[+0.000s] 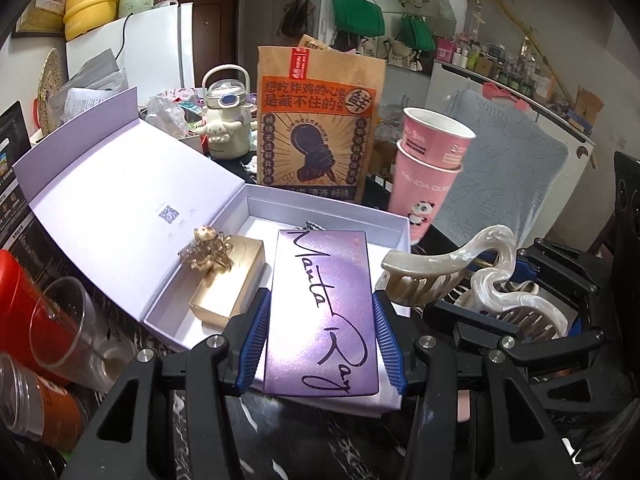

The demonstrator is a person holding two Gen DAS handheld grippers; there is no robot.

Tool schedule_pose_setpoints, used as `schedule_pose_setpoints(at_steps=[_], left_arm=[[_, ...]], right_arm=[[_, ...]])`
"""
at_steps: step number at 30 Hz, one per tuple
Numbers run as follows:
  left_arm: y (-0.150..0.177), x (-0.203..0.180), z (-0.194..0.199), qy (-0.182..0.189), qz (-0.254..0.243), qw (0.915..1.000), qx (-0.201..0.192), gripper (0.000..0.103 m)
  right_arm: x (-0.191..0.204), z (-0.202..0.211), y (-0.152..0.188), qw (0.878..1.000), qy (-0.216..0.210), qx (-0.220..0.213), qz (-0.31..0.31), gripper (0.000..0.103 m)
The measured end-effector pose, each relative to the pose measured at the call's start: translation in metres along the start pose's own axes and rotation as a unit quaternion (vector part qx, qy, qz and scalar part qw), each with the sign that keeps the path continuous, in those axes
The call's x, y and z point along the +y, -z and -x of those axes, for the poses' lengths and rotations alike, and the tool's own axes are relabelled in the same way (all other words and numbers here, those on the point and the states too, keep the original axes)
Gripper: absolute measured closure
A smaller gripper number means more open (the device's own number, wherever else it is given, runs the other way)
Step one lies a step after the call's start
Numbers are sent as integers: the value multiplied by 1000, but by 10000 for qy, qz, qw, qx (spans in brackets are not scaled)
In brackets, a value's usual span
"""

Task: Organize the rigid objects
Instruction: 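Lift and carry the claw clip and purple palette into the lavender box with both tools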

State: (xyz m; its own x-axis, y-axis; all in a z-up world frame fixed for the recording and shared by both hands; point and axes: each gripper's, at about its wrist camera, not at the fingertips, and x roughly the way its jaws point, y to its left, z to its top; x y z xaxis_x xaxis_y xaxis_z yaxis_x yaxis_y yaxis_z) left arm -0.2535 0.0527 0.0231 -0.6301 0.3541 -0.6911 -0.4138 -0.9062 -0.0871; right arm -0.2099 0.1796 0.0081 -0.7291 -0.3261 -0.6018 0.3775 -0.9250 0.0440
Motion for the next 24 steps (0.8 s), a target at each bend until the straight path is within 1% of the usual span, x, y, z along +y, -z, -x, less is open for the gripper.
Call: schedule_pose_setpoints(at_steps=[14, 18, 24], left_arm=[[-17, 15, -42, -209, 42, 9997, 142, 53], [-19, 16, -51, -257, -75, 9996, 118, 53], [-18, 20, -62, -128, -83, 9998, 100, 53]], right_arm=[[-33, -40, -22, 9994, 269, 127, -181, 49], [-38, -51, -27, 9990, 348, 174, -227, 49], [-47, -68, -34, 9986, 377, 181, -313, 49]])
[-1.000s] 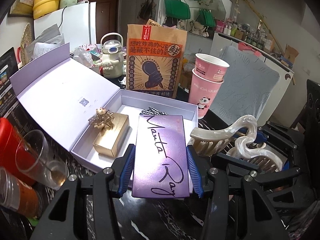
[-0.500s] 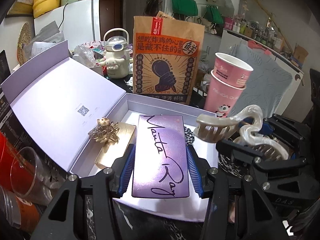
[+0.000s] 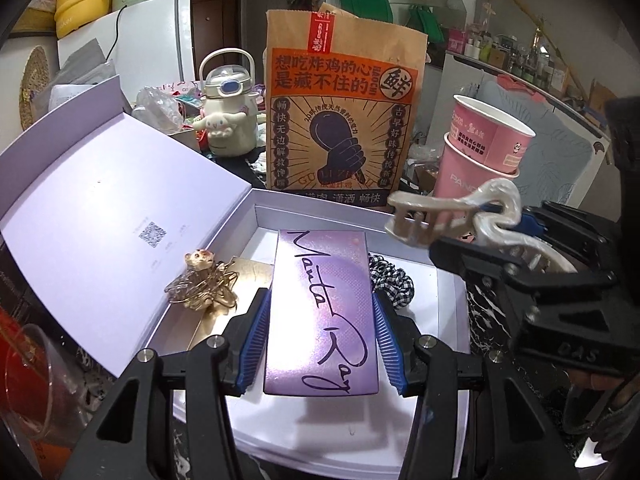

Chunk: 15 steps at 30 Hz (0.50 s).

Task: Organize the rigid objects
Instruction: 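Lift and carry the claw clip and purple palette into the lavender box with both tools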

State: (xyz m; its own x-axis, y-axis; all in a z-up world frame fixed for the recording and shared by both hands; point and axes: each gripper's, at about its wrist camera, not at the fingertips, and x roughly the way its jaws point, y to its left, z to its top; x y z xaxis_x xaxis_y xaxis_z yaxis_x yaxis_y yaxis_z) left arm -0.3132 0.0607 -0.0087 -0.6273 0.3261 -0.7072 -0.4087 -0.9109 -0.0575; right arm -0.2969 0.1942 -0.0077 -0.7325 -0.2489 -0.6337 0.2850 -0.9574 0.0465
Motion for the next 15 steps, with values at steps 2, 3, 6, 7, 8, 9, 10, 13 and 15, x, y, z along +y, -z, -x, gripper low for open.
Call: schedule_pose_setpoints(at_steps=[2, 3, 6, 7, 8, 9, 10, 13, 15], left_arm=[[0, 0, -4, 24, -11, 10000, 9, 53], [1, -1, -6, 32, -10, 10000, 16, 53], [2, -1, -14, 73, -15, 9999, 67, 53], [2, -1, -17, 76, -26, 9999, 95, 53], [3, -1, -19, 70, -37, 9999, 114, 53], [3, -1, -21, 49, -43, 9999, 129, 53], [3, -1, -23, 44, -41, 9999, 151, 53], [4, 1, -28, 96, -15, 9997, 236, 53], [5, 1, -31, 85, -40, 9995, 295, 53]], right_arm=[[-3, -7, -1, 10000, -28, 31, -57, 49], [-4, -10, -1, 9999, -45, 42, -86, 49], [-8, -23, -3, 9997, -96, 132, -175, 49], [-8, -26, -3, 9997, -96, 149, -179, 49], [-9, -29, -4, 9996, -101, 170, -178, 49], [-9, -31, -4, 9996, -97, 189, -175, 49], [-9, -34, -5, 9996, -81, 219, -158, 49], [-7, -41, -7, 9996, -113, 264, -83, 49], [-6, -44, -8, 9995, -139, 282, -37, 49]])
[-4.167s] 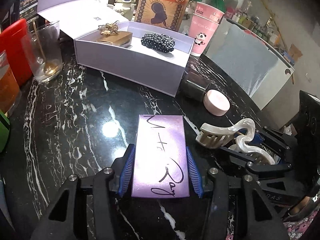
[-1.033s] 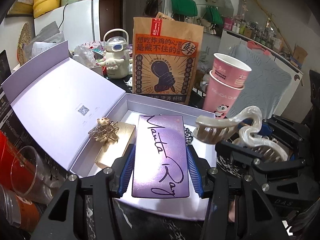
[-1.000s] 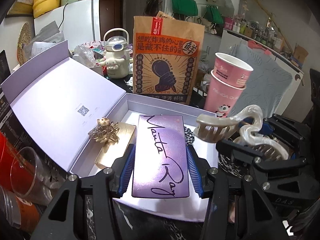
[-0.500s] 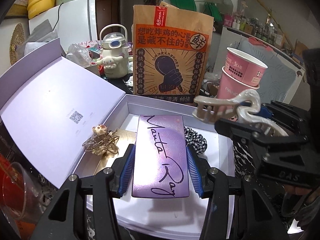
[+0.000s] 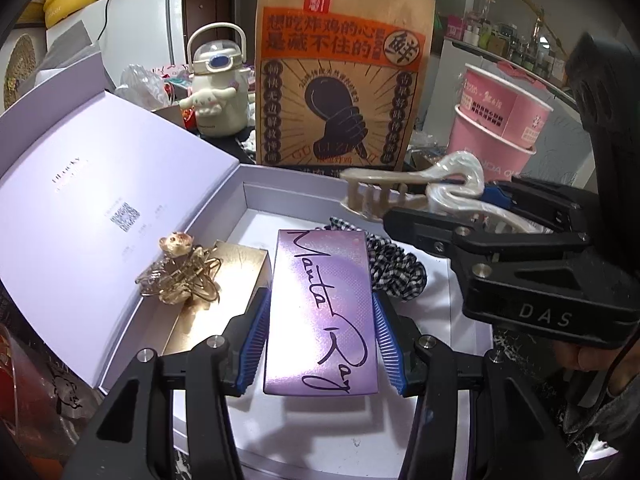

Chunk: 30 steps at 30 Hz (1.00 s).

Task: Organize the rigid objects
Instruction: 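Lift and carry the claw clip and purple palette into the lavender box with both tools, then lower and open the right tool to release the claw clip while the left tool releases the palette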

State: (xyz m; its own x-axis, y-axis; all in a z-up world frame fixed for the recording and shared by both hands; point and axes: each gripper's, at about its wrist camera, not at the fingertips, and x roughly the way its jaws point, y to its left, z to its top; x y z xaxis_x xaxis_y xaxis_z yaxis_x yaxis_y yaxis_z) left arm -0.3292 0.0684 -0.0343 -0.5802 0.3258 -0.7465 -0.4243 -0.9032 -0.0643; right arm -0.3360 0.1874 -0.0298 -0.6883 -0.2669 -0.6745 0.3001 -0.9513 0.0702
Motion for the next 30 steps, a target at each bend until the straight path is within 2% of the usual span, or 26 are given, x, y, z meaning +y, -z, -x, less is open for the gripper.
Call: schedule_pose_setpoints(at_steps=[4, 21, 30], left_arm=[[3, 0, -6, -74, -33, 9999, 103, 53], [13, 11, -31, 108, 309, 9978, 582, 53], [13, 17, -36, -4, 451, 9964, 713, 53]], right_arm=[[2, -10, -1, 10000, -27, 52, 73, 49], [9, -38, 9, 9992, 53, 267, 289, 49], [8, -46, 10, 9990, 67, 361, 269, 49]])
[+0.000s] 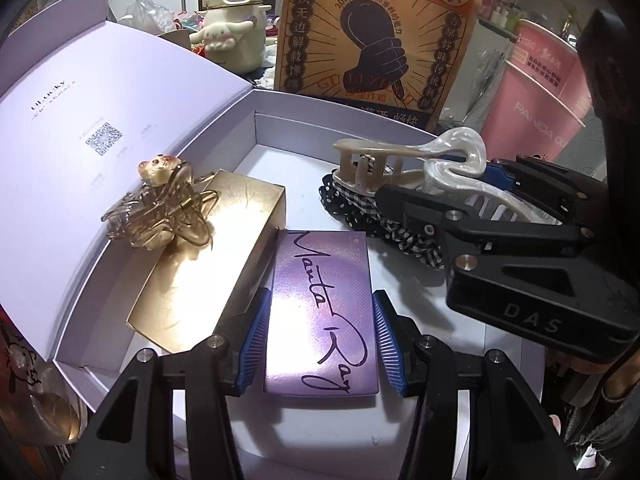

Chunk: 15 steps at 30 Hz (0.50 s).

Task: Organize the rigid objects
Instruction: 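Lower and open the right tool to release the claw clip while the left tool releases the palette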

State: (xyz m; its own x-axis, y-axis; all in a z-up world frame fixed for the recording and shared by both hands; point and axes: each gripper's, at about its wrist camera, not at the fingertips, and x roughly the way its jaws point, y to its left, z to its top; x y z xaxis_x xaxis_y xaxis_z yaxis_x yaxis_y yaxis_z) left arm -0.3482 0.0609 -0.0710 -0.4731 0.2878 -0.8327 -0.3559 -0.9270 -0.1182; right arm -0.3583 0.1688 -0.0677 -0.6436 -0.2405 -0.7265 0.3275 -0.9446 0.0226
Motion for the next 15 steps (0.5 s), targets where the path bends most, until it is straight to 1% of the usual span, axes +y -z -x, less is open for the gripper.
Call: schedule_pose_setpoints(at_steps=[6, 11, 13, 14, 15], left_arm=[[-1, -1, 0, -62, -4, 10000, 20, 53], [0, -1, 6, -138, -15, 9999, -67, 53], [0, -2, 8, -196, -62, 9998, -77, 53], [0, -3, 10, -218, -76, 9997, -81, 53], [0, -3, 10, -230, -89, 9997, -72, 53]], right_arm=[[-1, -1, 1, 10000, 24, 51, 18, 48], [0, 4, 1, 9999, 49, 88, 3, 48], [-2, 6, 2, 10000, 59, 76, -7, 44], [-2, 8, 2, 9999, 92, 55, -5, 39], [-1, 11, 2, 9999, 155, 19, 18, 37]])
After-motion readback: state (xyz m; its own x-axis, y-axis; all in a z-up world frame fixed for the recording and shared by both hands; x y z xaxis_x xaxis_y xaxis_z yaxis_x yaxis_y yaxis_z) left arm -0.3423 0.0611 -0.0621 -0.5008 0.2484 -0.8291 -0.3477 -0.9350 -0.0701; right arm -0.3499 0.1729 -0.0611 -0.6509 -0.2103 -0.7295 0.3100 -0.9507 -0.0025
